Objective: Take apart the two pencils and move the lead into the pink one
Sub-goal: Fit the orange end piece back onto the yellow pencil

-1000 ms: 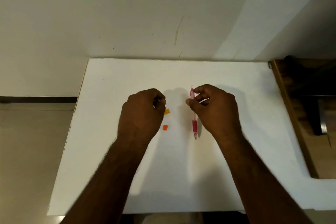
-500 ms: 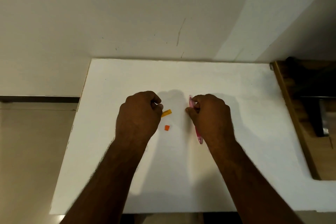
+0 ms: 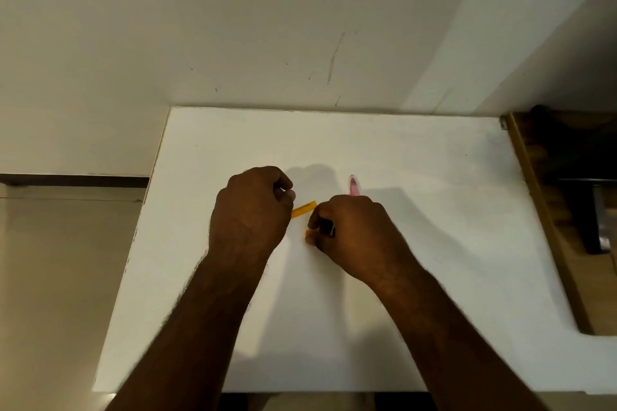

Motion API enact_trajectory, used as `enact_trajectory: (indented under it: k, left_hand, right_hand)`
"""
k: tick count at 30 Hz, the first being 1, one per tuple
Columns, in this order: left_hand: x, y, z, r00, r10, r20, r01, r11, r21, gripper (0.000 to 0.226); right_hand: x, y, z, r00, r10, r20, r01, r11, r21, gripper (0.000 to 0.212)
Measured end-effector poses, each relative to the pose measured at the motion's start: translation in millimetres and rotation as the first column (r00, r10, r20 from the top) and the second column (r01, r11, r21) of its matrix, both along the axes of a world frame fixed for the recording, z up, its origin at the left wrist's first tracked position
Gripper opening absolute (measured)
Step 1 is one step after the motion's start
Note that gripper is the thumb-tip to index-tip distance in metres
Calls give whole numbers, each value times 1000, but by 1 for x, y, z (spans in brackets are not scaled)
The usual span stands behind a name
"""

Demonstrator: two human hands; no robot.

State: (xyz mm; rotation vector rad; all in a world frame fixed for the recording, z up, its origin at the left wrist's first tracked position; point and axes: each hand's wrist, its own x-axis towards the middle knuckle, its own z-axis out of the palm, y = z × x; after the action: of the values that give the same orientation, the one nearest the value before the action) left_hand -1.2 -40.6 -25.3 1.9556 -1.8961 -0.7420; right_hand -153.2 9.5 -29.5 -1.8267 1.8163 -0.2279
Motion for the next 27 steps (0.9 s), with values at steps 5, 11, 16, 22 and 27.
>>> enact_trajectory:
  k: [5, 11, 16, 22, 27]
  left_hand:
    - [1, 2, -2, 1000, -10, 7, 10, 1000, 28, 13]
    - [0, 3, -6, 1000, -20, 12, 19, 998, 67, 14]
    - [0, 2, -7, 998, -50, 39, 46, 993, 106, 20]
    - [-4, 5, -7, 993, -79, 85, 70, 992, 106, 18]
    - [-10, 7, -4, 994, -77, 81, 69, 993, 98, 7]
  right_hand:
    - [4, 2, -1, 1000, 15, -21, -16, 999, -33, 13]
    - [10, 5, -5, 1000, 9, 16, -7, 995, -103, 6]
    - [0, 1, -4, 979, -126, 160, 142, 985, -94, 4]
    - [-26, -8, 5, 660, -474, 582, 524, 846, 95, 9]
    - [-28, -10, 10, 355, -572, 740, 578, 756, 306, 7]
